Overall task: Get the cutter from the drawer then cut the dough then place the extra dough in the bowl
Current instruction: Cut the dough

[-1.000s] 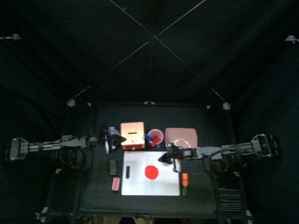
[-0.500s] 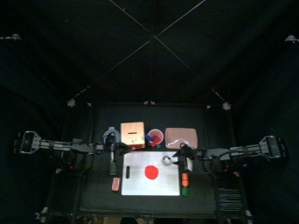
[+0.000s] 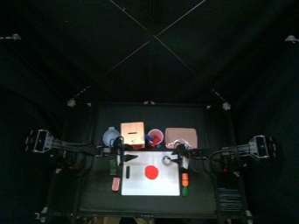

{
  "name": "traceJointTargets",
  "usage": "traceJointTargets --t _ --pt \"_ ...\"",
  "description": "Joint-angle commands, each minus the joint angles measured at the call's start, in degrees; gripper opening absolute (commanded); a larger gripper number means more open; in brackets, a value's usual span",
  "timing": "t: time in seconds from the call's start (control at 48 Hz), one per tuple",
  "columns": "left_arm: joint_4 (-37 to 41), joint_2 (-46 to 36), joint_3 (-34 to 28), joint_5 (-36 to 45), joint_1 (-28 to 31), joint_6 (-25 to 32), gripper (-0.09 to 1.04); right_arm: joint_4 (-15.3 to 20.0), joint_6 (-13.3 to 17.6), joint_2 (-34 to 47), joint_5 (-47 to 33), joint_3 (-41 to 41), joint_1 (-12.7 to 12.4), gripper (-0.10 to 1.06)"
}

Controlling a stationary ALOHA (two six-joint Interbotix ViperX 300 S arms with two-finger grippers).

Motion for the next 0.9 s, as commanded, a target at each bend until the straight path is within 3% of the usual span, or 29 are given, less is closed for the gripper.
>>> traceJointTargets --t 0.021,0.25,0.542,0.896 --pt "0.09 -0.26 -1.32 -0.53 -0.09 0.00 0.83 0.00 -0.09 0.97 -0.44 -1.85 0.88 0.80" --pt "-0.26 -0.18 -1.05 -0.44 -0.09 0.00 0.83 0.09 0.00 3.96 -0.44 -3.34 2.29 0.79" --pt "-1.14 -0.18 -0.88 -0.53 -0.09 0.00 0.83 0.35 0.00 4.31 -0.35 -4.31 3.08 0.59" --pt "-1.14 -0.26 -0.70 -0.44 -0.09 0.00 0.83 0.62 0.00 4.66 -0.35 -10.99 6.15 0.59"
